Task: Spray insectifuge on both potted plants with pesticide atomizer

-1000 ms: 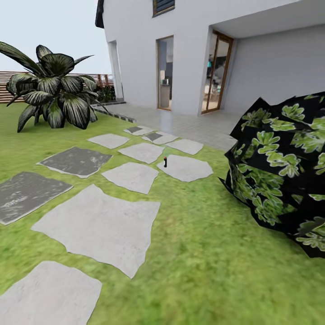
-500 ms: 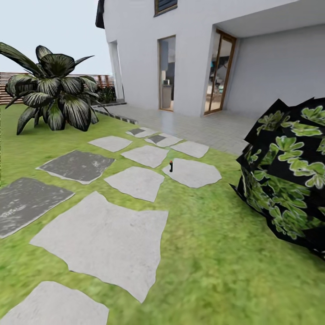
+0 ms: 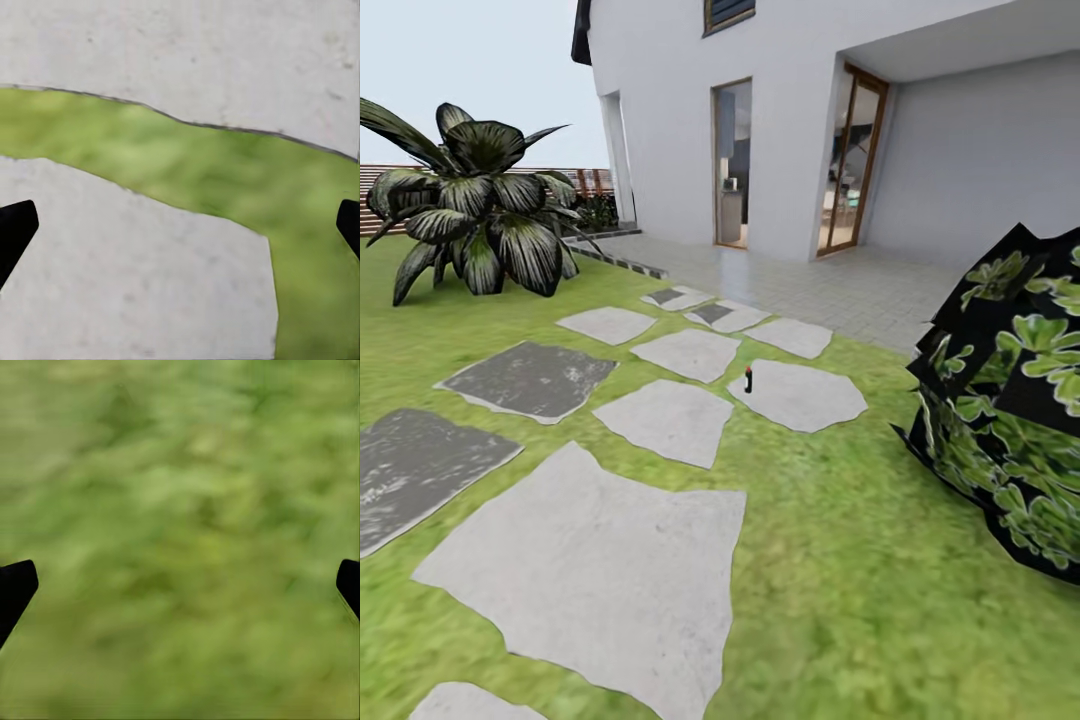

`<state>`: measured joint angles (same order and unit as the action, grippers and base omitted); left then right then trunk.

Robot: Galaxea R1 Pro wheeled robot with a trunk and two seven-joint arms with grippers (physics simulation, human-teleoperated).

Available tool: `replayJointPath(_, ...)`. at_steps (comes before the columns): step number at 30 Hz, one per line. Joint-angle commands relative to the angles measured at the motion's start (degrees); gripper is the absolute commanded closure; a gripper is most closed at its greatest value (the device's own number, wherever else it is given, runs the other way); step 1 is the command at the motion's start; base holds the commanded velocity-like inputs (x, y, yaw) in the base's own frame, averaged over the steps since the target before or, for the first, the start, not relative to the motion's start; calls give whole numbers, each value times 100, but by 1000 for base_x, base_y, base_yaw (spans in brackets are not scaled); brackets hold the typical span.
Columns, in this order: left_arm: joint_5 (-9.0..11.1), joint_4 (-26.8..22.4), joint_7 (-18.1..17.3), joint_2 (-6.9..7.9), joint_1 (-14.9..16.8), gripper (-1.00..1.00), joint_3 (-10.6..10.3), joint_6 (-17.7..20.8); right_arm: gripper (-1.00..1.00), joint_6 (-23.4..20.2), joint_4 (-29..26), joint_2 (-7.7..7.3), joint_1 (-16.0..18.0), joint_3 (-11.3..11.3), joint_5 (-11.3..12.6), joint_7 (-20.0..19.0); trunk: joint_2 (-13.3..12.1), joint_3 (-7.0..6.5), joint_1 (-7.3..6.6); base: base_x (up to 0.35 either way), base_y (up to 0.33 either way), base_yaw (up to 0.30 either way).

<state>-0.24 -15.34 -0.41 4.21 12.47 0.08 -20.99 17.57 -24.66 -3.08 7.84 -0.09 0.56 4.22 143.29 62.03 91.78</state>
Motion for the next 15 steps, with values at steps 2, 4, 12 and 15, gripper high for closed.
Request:
replayJointPath(2,-3,4,-9,1,1,-100,1,-19,-100,18,4,0,6,0,7,9,1,5,2,337,6,0)
replayJointPath(4,-3,4,-4,1,1,-100,3,-19,-100,18,4,0,5,0,6,9,1,5,2,338,0,0)
replayJointPath(12,-3,4,-5,1,1,-100,5,-19,-100,18,2,0,6,0,5,6,1,5,2,338,0,0)
replayJointPath(15,-3,4,-4,1,1,-100,5,-19,-100,18,3,0,4,0,5,7,1,5,2,338,0,0)
